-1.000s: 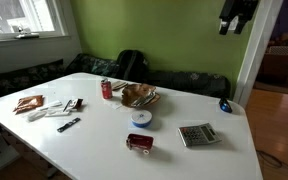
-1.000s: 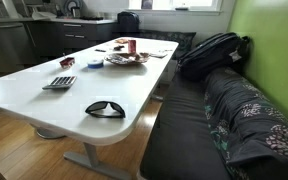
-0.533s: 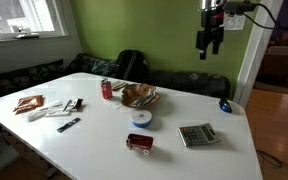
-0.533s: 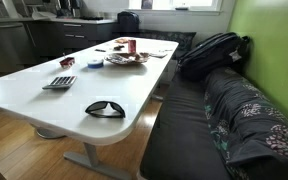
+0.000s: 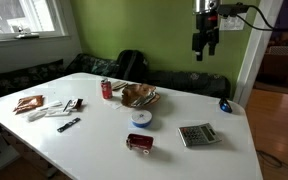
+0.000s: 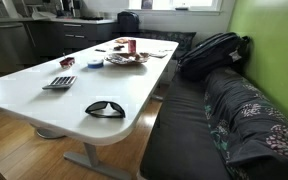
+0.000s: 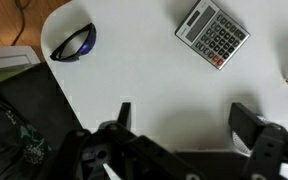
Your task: Pick up the red toy, then place it on the brown object
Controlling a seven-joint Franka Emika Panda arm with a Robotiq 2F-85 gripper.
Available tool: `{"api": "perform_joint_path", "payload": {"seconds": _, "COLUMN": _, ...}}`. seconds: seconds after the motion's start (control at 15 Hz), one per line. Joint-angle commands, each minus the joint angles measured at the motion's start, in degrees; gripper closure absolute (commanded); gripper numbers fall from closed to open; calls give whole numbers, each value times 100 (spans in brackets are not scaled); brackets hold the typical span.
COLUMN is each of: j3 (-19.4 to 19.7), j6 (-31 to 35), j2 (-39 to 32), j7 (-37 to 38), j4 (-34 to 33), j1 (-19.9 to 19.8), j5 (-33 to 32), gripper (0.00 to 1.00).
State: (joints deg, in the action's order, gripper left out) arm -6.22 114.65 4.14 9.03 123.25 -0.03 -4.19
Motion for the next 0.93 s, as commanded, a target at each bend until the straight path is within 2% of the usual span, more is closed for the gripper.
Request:
{"api": "perform_joint_path", "payload": {"seconds": 0.0, "j3": 103, "j6": -18, "j2": -2, "j7": 4, "j4": -12, "j1": 105, "j5": -7, "gripper": 0}}
{"api": "perform_joint_path", "payload": {"seconds": 0.4, "j3": -246, "j6": -198, "j2": -1360, "j7": -602, "j4": -473, "j1": 648, "j5": -88, "gripper": 0}}
{"api": "perform_joint_path", "payload": {"seconds": 0.67, "j3": -524, "j6": -200, "j2": -2556, "j7": -743, "j4": -1461, "j1": 1235, "j5": -521, "gripper": 0}}
{"api": "perform_joint_path", "payload": {"seconds": 0.87, "j3": -664, "j6": -83, "j2": -3266, "j7": -1323, "j4": -2187, "j1": 1510, "j5": -569, "gripper": 0}}
